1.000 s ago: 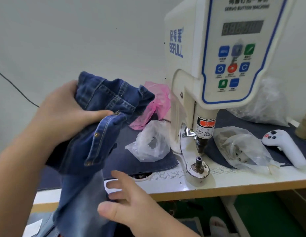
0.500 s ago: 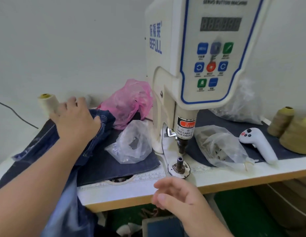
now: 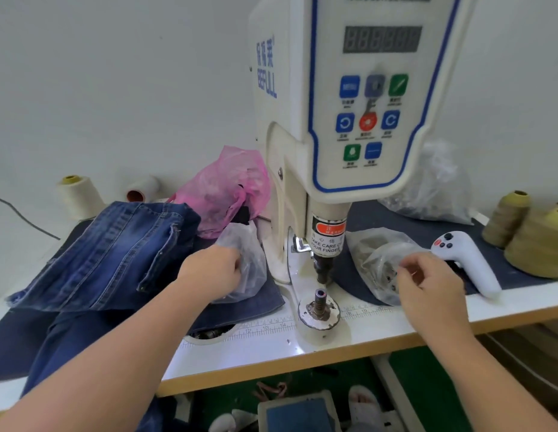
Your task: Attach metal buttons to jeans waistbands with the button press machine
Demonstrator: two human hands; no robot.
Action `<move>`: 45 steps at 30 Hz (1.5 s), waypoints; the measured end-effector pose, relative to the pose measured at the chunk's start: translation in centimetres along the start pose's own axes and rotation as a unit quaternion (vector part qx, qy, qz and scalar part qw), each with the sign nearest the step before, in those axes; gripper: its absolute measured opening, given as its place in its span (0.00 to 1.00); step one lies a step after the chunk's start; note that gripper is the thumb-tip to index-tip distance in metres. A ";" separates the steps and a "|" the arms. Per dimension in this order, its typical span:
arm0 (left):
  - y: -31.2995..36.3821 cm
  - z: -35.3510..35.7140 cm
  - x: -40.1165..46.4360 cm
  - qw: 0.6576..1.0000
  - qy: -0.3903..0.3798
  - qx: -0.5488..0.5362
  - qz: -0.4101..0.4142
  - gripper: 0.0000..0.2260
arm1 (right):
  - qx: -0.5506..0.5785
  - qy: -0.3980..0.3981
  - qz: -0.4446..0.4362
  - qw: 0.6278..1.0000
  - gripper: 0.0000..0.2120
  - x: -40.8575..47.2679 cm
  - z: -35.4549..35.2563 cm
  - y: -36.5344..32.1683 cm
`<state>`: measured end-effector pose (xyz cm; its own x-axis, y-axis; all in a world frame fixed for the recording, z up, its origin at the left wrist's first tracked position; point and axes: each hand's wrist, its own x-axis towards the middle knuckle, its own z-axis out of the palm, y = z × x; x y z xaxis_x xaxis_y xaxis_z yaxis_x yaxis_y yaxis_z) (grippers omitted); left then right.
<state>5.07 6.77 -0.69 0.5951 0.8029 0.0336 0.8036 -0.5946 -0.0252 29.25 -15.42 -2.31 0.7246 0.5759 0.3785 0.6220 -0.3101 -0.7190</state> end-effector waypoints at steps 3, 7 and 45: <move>0.3 0.0 0.3 0.999 -0.014 0.006 -0.037 0.11 | -0.141 -0.004 -0.015 0.990 0.04 -0.3 1.9 1.3; 1.5 -0.8 0.5 0.990 -0.076 0.077 -0.089 0.12 | -0.186 0.010 -0.017 0.982 0.06 -0.6 2.3 1.2; 10.9 -0.2 -8.9 0.709 0.014 -0.705 -0.023 0.06 | -0.200 0.011 -0.016 0.980 0.06 -0.4 2.6 1.5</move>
<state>8.58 -6.87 -1.06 0.5524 0.8333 0.0217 0.0131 -0.0347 0.9993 29.15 -14.17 -5.06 0.7062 0.5747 0.4135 0.7080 -0.5662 -0.4222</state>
